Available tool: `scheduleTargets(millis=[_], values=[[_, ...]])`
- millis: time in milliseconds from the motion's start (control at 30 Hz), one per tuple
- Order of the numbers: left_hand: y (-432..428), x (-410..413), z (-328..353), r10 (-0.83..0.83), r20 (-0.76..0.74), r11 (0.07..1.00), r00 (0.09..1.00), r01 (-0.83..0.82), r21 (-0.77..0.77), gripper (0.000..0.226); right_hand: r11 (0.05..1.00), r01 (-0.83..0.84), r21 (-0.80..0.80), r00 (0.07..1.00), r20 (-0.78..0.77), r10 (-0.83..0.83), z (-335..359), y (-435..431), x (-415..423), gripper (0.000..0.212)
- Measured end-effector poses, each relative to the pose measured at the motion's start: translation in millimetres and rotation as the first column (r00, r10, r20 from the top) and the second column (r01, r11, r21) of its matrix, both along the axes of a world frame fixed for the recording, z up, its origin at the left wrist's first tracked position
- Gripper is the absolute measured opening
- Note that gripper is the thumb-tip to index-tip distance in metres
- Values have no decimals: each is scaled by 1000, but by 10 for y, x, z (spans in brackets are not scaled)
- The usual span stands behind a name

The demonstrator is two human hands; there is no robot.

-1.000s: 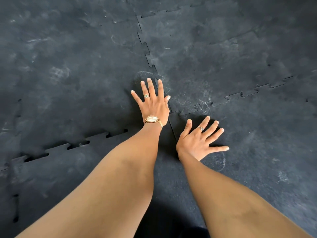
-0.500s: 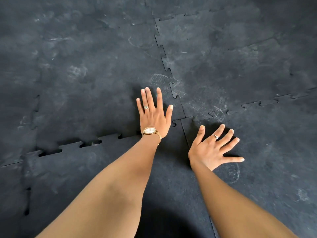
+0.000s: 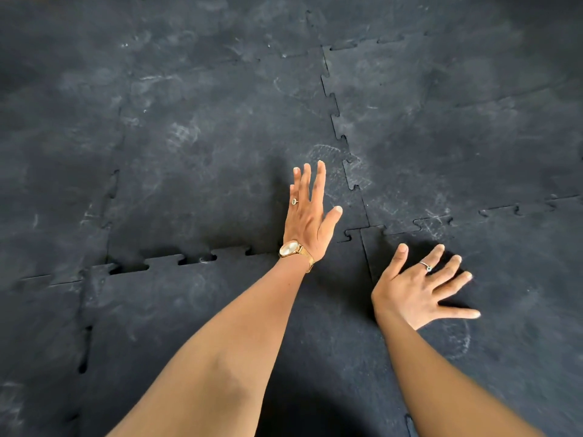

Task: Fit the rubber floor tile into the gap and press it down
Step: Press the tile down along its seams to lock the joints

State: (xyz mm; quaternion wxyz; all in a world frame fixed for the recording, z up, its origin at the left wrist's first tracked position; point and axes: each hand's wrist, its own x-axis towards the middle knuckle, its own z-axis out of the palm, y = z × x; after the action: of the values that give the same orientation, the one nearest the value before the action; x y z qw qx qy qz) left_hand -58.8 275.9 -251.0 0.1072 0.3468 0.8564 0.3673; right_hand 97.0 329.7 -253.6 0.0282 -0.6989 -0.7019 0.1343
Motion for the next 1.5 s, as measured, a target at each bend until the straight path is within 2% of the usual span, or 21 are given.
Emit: scheduleTargets(millis=[100, 200, 233, 267, 333, 400, 467, 533, 733, 833, 900, 967, 1067, 1133, 1200, 1300, 1400, 1500], values=[[-22, -20, 52, 22, 94, 997, 995, -29, 70, 74, 1000, -3, 0, 1000, 3, 3, 15, -11, -17, 76], [-120, 14, 175, 64, 312, 971, 948, -132, 202, 64, 1000, -6, -13, 1000, -6, 6, 13, -4, 0, 77], [-206, -23, 194, 83, 283, 965, 956, -147, 215, 59, 1000, -4, -9, 1000, -8, 4, -1, -8, 1, 78], [-329, -96, 213, 105, 164, 971, 981, -137, 197, 55, 1000, -4, 1, 1000, -5, 4, -9, -8, -4, 77], [-658, -305, 197, 121, -127, 990, 984, -111, 87, 53, 1000, -3, 12, 1000, 0, 3, -21, 5, -2, 77], [-982, -513, 148, 156, -288, 982, 945, -180, -56, 55, 1000, 4, 14, 1000, -2, -4, -33, 22, 4, 77], [-1173, -621, 88, 226, -339, 926, 913, -310, -217, 60, 1000, 3, 20, 1000, -1, -3, -28, 3, -5, 78], [-1156, -629, 23, 214, -403, 861, 890, -367, -352, 63, 1000, 3, 22, 1000, 0, -3, -29, 15, -5, 77], [-1133, -697, -94, 119, -425, 795, 897, -342, -500, 68, 999, 16, 48, 1000, -13, -15, -80, 13, 3, 73], [-1120, -697, -80, 68, -440, 813, 895, -306, -496, 67, 995, 5, 99, 998, -66, 1, -54, -38, 23, 72], [-1124, -710, -79, 42, -457, 831, 889, -285, -478, 67, 972, -152, 180, 978, -115, 174, -9, -132, -73, 70], [-1121, -722, -74, 23, -449, 835, 893, -264, -483, 66, 919, -311, 241, 921, -163, 355, 49, -257, -391, 66], [-1122, -719, -74, 29, -423, 843, 905, -250, -477, 65, 847, -472, 245, 816, -243, 525, 134, -418, -1106, 66], [-1121, -734, -80, 33, -417, 857, 908, -241, -455, 64, 804, -556, 210, 779, -205, 592, 115, -468, -1467, 70], [-1145, -731, -83, 31, -400, 874, 916, -219, -433, 63, 764, -625, 160, 760, -100, 642, 18, -506, -1583, 72], [-1141, -732, -47, 27, -402, 895, 915, -201, -398, 62, 748, -649, 140, 754, -18, 657, -90, -498, -1598, 73], [-1213, -709, 57, 83, -364, 954, 928, -180, -240, 57, 745, -657, 114, 752, 33, 658, -77, -481, -1597, 78], [-1545, -848, 123, 189, -450, 948, 873, -281, -148, 53, 743, -663, 95, 749, 67, 659, -88, -487, -1610, 84]])
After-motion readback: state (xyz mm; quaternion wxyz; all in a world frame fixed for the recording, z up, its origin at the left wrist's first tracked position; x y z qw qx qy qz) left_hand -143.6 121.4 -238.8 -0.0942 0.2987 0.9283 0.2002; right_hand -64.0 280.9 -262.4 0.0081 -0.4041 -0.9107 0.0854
